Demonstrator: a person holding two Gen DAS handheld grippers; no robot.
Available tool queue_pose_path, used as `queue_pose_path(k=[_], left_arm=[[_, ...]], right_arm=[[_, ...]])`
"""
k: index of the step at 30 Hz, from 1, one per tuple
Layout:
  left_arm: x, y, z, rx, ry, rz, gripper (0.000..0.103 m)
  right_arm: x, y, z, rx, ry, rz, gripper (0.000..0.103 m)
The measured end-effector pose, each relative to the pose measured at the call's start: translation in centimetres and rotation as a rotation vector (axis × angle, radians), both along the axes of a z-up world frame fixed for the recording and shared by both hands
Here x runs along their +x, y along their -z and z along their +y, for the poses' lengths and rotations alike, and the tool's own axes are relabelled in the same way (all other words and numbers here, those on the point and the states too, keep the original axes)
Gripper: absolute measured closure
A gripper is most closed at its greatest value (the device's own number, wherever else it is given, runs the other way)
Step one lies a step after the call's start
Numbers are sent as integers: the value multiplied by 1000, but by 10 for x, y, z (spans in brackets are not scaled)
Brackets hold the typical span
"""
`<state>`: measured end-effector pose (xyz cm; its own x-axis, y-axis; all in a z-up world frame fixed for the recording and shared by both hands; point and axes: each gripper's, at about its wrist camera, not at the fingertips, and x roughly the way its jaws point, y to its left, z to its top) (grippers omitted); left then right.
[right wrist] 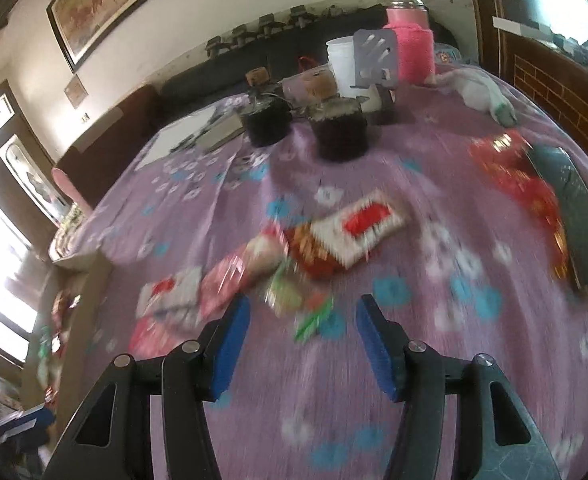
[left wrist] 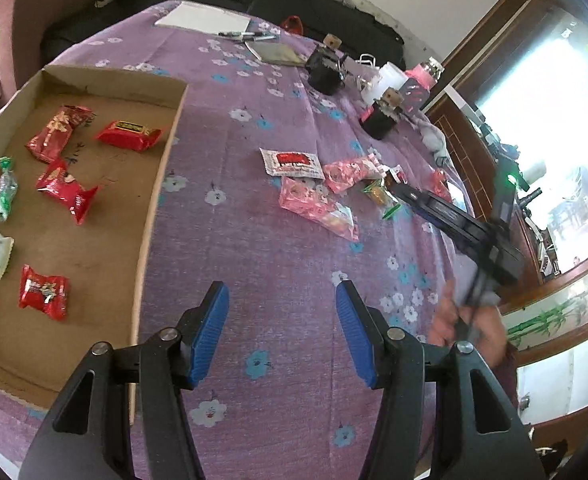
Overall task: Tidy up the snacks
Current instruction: 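Move both grippers back over the table toward the pink candy bar, then grasp the pink cartoon candy bar with the left gripper while the right grasps the clear green-stick packet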
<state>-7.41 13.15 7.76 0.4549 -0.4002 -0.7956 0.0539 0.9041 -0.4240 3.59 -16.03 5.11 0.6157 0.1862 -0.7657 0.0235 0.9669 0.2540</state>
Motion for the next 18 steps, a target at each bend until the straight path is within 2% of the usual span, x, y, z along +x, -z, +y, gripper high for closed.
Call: queue_pose_path(k=[5, 7, 8, 9, 13, 18], left_arm=[[18, -3, -23, 59, 9, -3, 49], [29, -4, -36, 87, 15, -11, 49], [36, -4, -42, 99, 18, -15, 49], [45, -4, -51, 113, 24, -22, 49], [79, 0, -80, 186, 62, -51, 49], [114, 19, -104, 257, 100, -13, 49]], right_arm=[[13, 21, 6, -2, -34, 3, 45], [14, 23, 6, -5, -33, -8, 53], [14, 22, 5, 8, -38, -11, 63], [13, 21, 5, 19, -39, -10, 68], [6, 19, -5, 73, -30, 27, 73], [0, 21, -15, 115, -18, 87, 73]])
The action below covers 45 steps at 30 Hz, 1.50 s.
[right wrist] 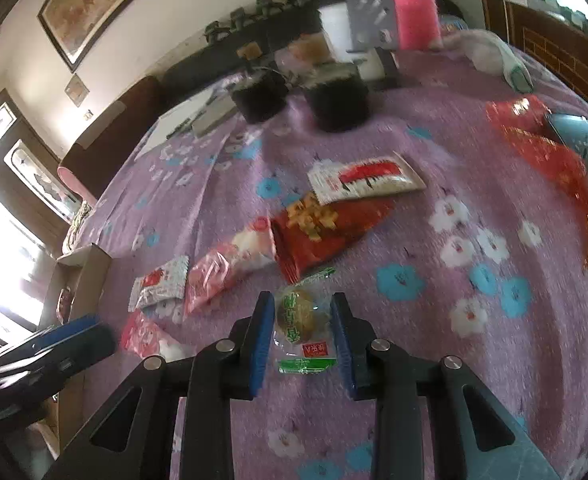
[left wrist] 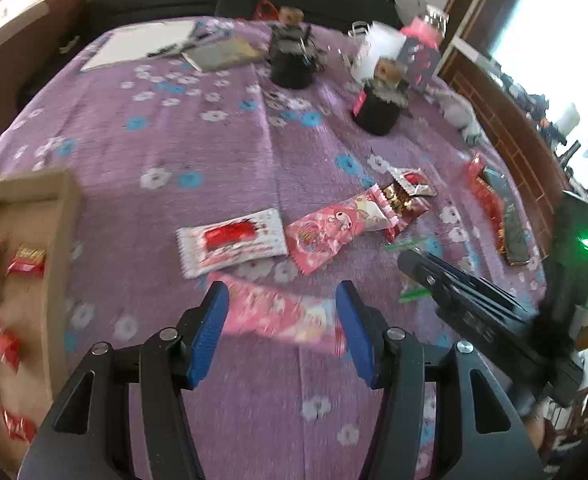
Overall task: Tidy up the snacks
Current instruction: 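Grasp the pink cartoon candy bar with the left gripper while the right grasps the clear green-stick packet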
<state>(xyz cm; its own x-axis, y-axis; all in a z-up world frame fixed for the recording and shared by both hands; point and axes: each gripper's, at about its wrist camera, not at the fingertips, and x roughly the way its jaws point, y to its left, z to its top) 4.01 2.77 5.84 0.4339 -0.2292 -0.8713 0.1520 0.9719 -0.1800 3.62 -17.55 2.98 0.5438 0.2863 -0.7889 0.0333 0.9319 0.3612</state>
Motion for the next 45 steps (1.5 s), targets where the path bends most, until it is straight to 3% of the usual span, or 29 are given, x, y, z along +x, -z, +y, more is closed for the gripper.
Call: queue_pose_path(k=[5, 9, 12, 18, 20, 22, 27, 29, 34, 40, 45], left_arm=[[11, 19, -30, 157, 62, -11, 49], [15, 38, -40, 166, 91, 40, 49], [4, 36, -42, 198, 137, 19, 49], [-45, 36, -32, 235, 276, 86, 49], [-66, 32, -24, 192, 304, 114, 49], [-82, 19, -14, 120, 314, 90, 49], [-105, -14, 31, -78, 203, 34, 49], [-113, -19, 45, -107, 176, -13, 49], [-121, -16, 34, -27, 341, -105, 49], [-113, 8, 4, 228, 575, -116, 49], [-105, 29, -10, 325, 633, -104, 49]], right_arm=[[-1, 0, 0, -5, -5, 8, 72], [-2, 0, -1, -5, -3, 7, 71], [-2, -1, -1, -8, -4, 7, 71], [-3, 0, -1, -8, -4, 21, 69], [-3, 0, -1, -10, -4, 22, 69], [-4, 0, 0, -19, -6, 21, 69], [-5, 0, 6, -54, -9, 9, 69], [-5, 0, 7, -64, -9, 4, 69], [-5, 1, 10, -74, -16, -4, 65], [-5, 0, 10, -66, -20, -2, 65], [-5, 0, 8, -61, -24, 0, 64]])
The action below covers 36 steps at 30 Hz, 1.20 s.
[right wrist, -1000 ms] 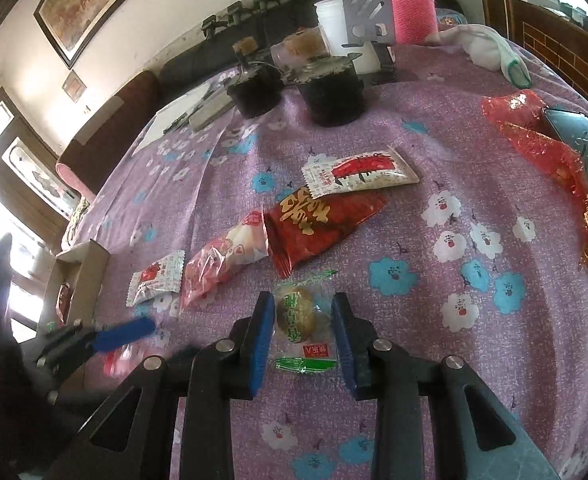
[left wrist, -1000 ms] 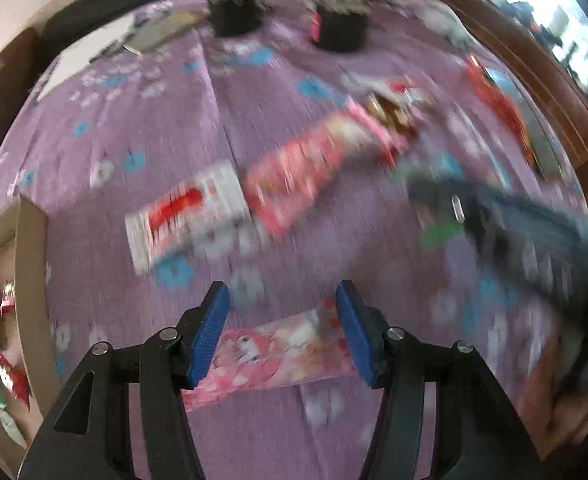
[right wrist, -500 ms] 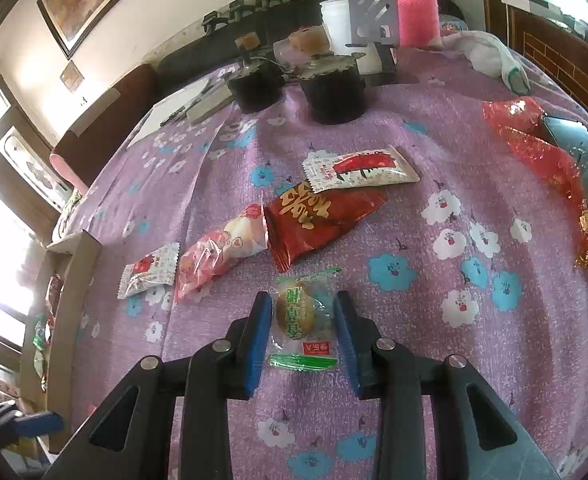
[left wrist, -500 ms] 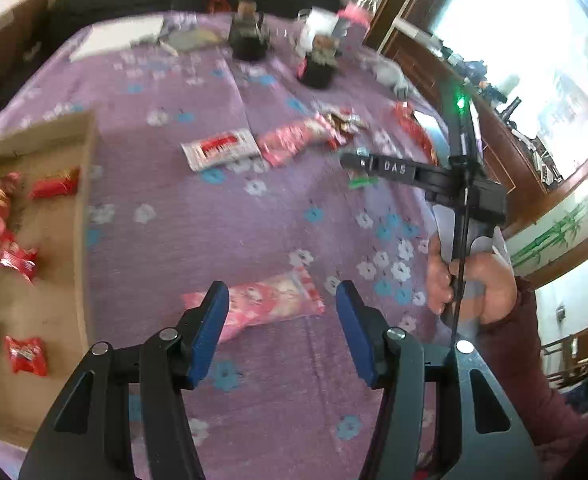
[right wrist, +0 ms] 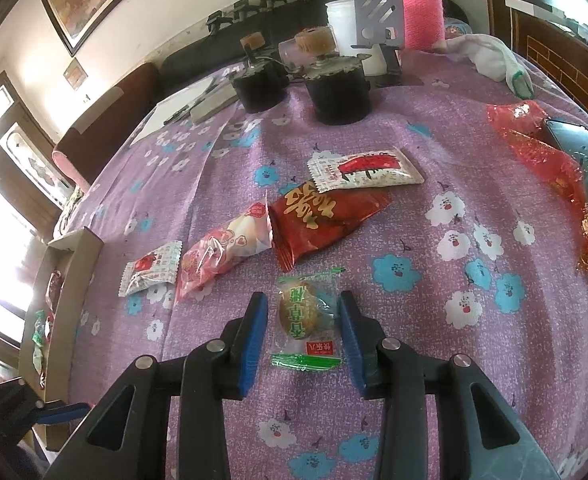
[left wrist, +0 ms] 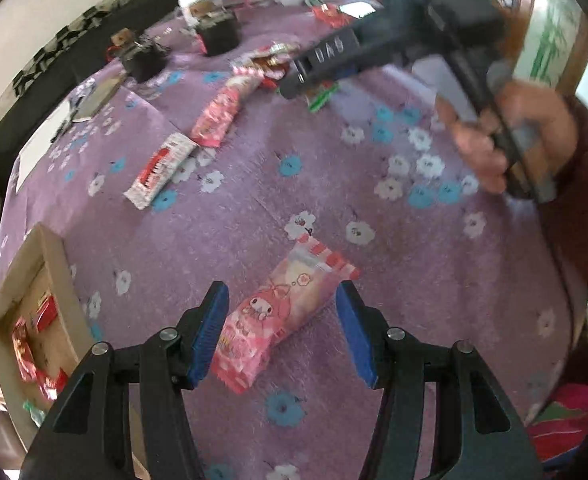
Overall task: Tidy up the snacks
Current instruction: 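Grasp the pink cartoon candy bar with the left gripper while the right grasps the clear green-stick packet, then carry both snacks over the cardboard box and open both grippers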
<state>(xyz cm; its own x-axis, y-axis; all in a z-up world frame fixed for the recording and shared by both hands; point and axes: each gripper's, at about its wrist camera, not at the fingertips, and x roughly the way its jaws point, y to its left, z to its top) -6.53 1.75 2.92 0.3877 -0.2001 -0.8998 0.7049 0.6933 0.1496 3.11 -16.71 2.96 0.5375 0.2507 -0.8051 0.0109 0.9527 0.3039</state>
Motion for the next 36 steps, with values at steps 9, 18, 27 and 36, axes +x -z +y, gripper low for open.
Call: queue_pose_path(k=[9, 18, 27, 36], left_arm=[[6, 6, 2, -80, -111, 34, 69], [-18, -11, 26, -243, -278, 27, 77], [-46, -42, 87, -434, -447, 1, 77], [-56, -47, 142, -482, -589, -33, 77]], right_arm=[[6, 4, -26, 157, -1, 44, 70], [2, -1, -22, 137, 2, 21, 72], [-6, -13, -11, 194, -41, -86, 72], [-12, -12, 22, 190, -110, -87, 72]])
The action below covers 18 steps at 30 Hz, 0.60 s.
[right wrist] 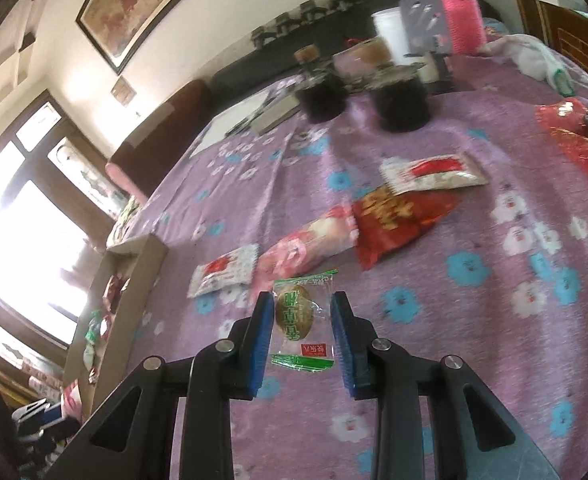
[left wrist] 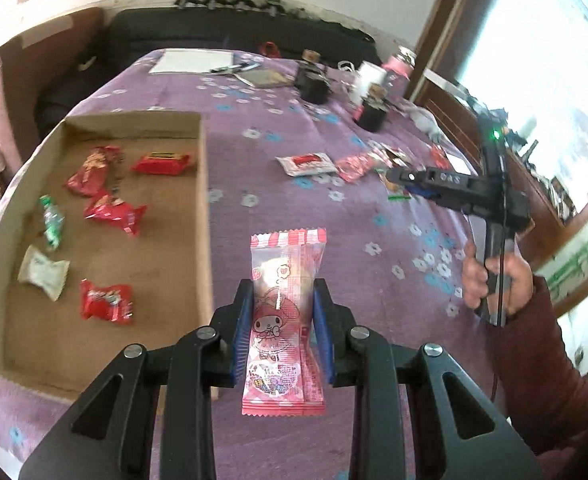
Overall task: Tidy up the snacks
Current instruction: 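Carry both snacks over the cardboard box and open both grippers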
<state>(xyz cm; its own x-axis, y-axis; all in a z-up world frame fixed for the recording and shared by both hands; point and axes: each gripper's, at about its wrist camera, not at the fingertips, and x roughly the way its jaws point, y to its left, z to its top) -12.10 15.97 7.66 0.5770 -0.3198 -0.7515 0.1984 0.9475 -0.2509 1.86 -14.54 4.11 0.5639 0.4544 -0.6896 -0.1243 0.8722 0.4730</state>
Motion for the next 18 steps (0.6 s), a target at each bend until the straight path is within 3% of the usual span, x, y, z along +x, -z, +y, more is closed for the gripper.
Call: queue_pose_path(k=[11, 18], left_arm=[[-12, -20, 68, -53, -165, -65, 77], [-15, -12, 122, -94, -308, -49, 77]], right_arm=[[-43, -35, 70, 27, -141, -29, 72], [-56, -56, 151, 18, -308, -50, 72]])
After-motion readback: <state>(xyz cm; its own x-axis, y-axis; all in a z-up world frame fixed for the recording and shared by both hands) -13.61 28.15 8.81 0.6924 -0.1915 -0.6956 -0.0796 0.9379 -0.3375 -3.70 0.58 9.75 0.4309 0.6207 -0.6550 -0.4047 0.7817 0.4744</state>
